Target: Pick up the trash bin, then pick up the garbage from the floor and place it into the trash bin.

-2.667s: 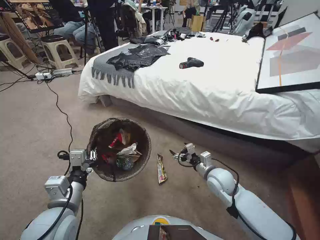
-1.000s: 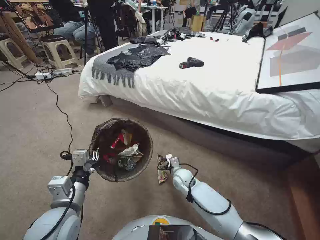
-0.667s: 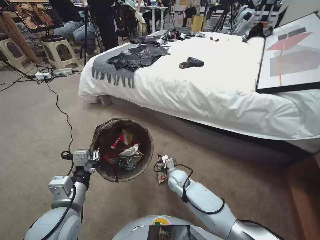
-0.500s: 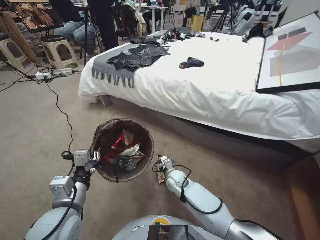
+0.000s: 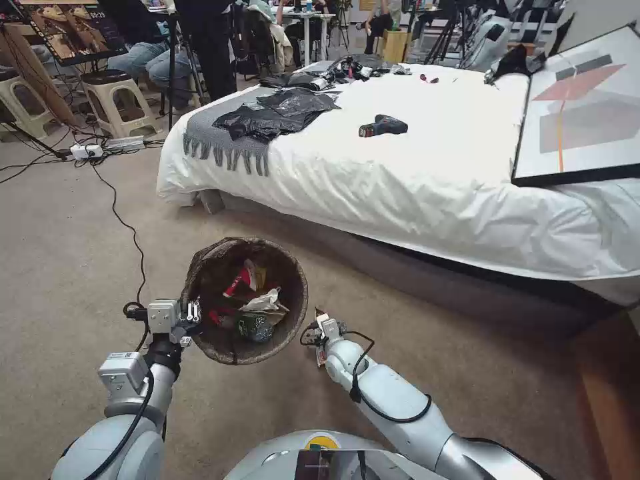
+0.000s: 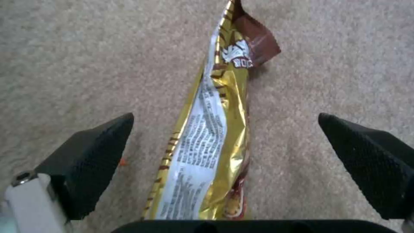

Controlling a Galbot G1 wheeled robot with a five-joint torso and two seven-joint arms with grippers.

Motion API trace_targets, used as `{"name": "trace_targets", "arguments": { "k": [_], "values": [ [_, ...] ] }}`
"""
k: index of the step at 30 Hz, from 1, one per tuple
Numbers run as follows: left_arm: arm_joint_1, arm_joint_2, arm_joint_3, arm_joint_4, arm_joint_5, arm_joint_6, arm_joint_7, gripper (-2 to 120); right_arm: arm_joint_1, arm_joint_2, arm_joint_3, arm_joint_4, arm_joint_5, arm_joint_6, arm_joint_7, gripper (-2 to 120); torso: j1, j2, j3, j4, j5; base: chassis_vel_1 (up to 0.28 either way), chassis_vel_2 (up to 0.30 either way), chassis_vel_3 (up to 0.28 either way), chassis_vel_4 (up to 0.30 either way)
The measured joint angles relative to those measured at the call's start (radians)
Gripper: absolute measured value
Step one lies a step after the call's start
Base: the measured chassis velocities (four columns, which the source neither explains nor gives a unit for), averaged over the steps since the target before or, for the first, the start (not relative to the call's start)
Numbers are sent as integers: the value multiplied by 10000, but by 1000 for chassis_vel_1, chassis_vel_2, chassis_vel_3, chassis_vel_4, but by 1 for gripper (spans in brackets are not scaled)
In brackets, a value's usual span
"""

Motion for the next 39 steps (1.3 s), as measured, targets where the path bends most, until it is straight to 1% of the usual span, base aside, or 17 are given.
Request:
{"name": "trace_targets", "arguments": {
  "k": [12, 14, 16, 17, 18, 20, 21, 23, 26, 27, 30, 31, 33, 34, 37, 38, 39],
  "values": [
    [-29, 6, 70, 0, 44, -6, 2, 3, 39, 255, 174, -590, -57, 116, -192, 99, 0, 0, 0, 0, 0, 0, 0, 0, 0],
    [-36, 4, 83, 0, 47, -6, 2, 3, 28, 262, 172, -594, -54, 121, -218, 92, 0, 0, 0, 0, 0, 0, 0, 0, 0],
    [-47, 0, 97, 0, 57, -12, 6, 3, 16, 282, 162, -602, -33, 122, -269, 81, 0, 0, 0, -1, 0, 0, 0, 0, 0],
    [-47, 0, 97, 0, 57, -12, 6, 3, 16, 282, 162, -602, -33, 122, -269, 81, 0, 0, 0, -1, 0, 0, 0, 0, 0],
    [-48, 0, 98, 0, 59, -14, 6, 3, 17, 300, 163, -627, -29, 128, -282, 78, 0, 0, 0, 0, 0, 0, 0, 0, 0],
    [-49, 0, 99, 0, 60, -16, 6, 3, 15, 338, 170, -676, -20, 163, -299, 69, 0, 0, 0, 0, 0, 0, 0, 0, 0],
    [-49, 0, 100, 0, 60, -17, 7, 3, 6, 348, 182, -697, -10, 181, -359, 63, 0, 0, -1, 0, 1, 0, 0, 0, 0],
    [-50, 0, 100, 0, 60, -18, 7, 3, -3, 348, 186, -701, -5, 191, -385, 61, 0, 0, -1, 0, 1, 0, 0, 0, 0],
    [-57, 4, 114, 0, 60, -21, 7, 3, -47, 331, 190, -672, 40, 212, -454, 46, 0, 0, -1, 3, 5, 0, 0, 0, 0],
    [-57, 4, 114, 0, 60, -21, 7, 3, -47, 331, 190, -672, 40, 212, -454, 46, 0, 0, -1, 3, 5, 0, 0, 0, 0],
    [-64, 11, 126, 0, 62, -21, 8, 3, -56, 294, 203, -654, 66, 214, -455, 32, 0, 0, -1, 0, 2, 0, 0, 0, 0],
    [-64, 11, 126, 0, 62, -21, 8, 3, -56, 294, 203, -654, 66, 214, -455, 32, 0, 0, -1, 0, 2, 0, 0, 0, 0],
    [-66, 12, 129, 0, 62, -21, 9, 3, -61, 282, 212, -653, 67, 210, -462, 22, 0, 0, -1, -1, 1, 0, 0, 0, 0],
    [-66, 12, 129, 0, 62, -21, 9, 3, -61, 282, 212, -653, 67, 210, -462, 22, 0, 0, -1, -1, 1, 0, 0, 0, 0],
    [-66, 14, 129, 0, 63, -21, 9, 3, -69, 271, 233, -649, 90, 204, -465, 6, 0, 0, -1, -1, -1, 0, 0, 0, 0],
    [-66, 14, 129, 0, 63, -21, 9, 3, -69, 271, 233, -649, 90, 204, -465, 6, 0, 0, -1, -1, -1, 0, 0, 0, 0],
    [-67, 13, 129, 0, 62, -21, 9, 3, -70, 269, 240, -649, 94, 204, -466, 2, 0, 0, -1, -1, -1, 0, 0, 0, 0]
  ]
}}
